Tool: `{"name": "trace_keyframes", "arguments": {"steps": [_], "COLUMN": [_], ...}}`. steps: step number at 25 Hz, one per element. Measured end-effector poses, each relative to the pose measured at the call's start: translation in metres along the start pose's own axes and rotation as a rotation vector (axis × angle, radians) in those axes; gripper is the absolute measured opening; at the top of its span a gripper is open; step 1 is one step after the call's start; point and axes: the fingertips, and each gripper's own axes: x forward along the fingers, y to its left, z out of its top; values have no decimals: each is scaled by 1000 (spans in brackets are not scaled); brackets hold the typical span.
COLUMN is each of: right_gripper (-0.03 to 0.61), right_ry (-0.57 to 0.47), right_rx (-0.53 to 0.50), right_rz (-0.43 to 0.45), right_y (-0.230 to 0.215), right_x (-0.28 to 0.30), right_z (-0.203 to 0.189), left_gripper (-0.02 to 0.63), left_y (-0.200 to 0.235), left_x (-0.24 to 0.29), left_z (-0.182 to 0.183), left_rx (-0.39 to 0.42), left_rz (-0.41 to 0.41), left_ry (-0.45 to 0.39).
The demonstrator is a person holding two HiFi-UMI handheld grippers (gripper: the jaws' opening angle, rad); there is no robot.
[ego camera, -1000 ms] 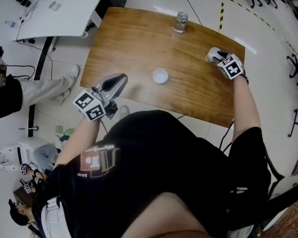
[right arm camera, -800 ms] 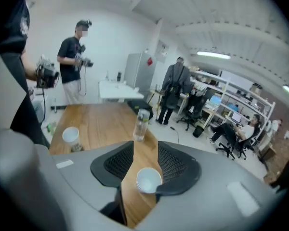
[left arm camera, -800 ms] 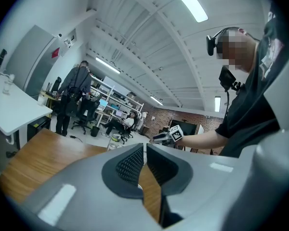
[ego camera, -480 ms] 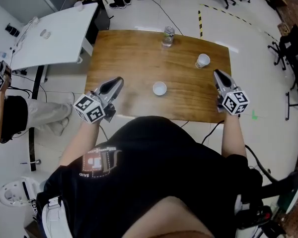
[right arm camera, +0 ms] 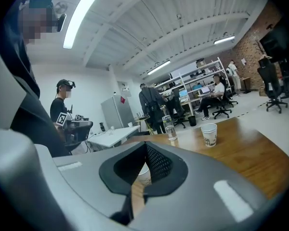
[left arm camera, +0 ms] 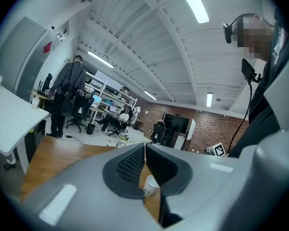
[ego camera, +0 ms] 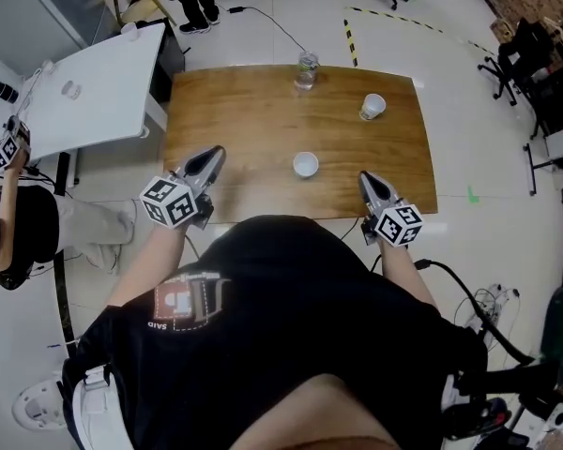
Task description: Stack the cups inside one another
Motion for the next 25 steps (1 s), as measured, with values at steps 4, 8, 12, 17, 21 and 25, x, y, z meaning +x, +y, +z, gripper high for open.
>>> {"name": "trace_keyframes", "arguments": {"steps": [4,8,12,17,21,25], "right_gripper": [14,14,34,97,146,164], "right_ry": [-10,5,68,251,457,653], "right_rx": [-34,-60,-213,-453,-589,-739], "right_rz": [-11,-31,-105,-142,-125,-82], "right_y": [2,-8,-53,-125,-177,-218], "right_x": [-4,-2,20,91,147,174], "right_z": [11,16,44,82,71,33], "left_gripper": [11,11,11,11,11,11], "left_y": [-3,-4,-7,-8,-11,-17], "left_x": [-1,-8,-19,-44,-69,-86], "left_z": [1,4,2,-9,-25,-43], "left_rx": [-2,2,-4,-37,-66,-87], "left_rz": [-19,-13,22,121,226,322], "left_ry": [3,-5,-9,1,27,51]}}
